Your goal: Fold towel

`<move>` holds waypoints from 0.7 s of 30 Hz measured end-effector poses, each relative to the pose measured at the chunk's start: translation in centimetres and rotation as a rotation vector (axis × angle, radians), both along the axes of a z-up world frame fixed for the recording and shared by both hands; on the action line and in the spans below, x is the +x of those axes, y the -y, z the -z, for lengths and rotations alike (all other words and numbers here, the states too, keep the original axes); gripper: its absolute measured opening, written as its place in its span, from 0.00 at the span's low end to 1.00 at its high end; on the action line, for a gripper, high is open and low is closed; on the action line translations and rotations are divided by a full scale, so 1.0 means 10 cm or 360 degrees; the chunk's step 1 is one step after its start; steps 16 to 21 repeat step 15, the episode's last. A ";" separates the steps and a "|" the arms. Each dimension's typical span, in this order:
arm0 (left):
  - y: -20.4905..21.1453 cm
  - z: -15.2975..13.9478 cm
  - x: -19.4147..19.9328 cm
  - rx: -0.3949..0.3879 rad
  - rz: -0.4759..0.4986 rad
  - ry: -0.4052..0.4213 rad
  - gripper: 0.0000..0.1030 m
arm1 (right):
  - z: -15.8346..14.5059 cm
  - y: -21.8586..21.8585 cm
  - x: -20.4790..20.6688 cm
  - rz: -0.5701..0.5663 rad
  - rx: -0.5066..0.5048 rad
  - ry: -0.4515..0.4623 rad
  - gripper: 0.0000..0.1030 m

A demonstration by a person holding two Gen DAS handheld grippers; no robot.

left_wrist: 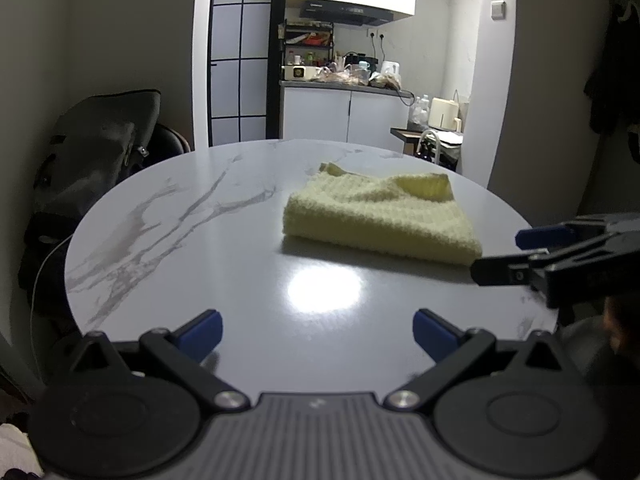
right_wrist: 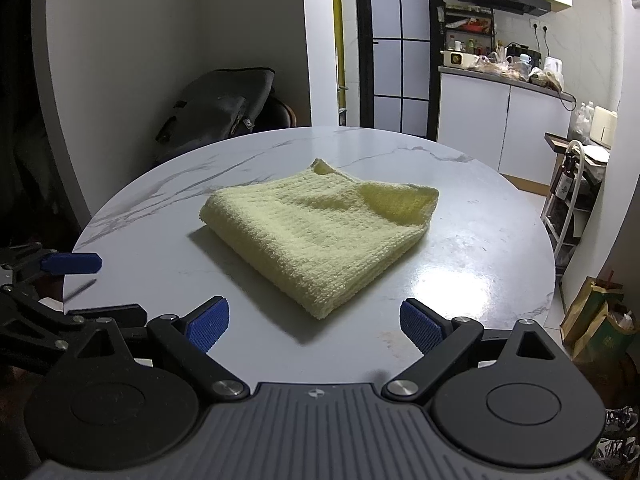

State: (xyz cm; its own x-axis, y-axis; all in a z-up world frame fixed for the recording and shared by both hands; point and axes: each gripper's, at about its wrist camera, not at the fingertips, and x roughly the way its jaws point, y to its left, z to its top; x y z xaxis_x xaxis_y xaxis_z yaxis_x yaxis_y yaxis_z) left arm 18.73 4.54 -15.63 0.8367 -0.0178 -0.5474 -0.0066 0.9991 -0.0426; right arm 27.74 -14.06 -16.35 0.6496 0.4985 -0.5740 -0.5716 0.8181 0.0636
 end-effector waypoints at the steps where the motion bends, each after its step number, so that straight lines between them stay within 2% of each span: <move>1: 0.00 0.00 0.00 0.0000 0.0000 0.0001 1.00 | 0.00 0.00 0.00 0.0001 -0.0003 0.0001 0.93; 21: -0.06 -0.09 0.04 0.0011 0.0034 0.0009 1.00 | -0.08 0.01 0.01 0.0008 0.0021 -0.0010 0.93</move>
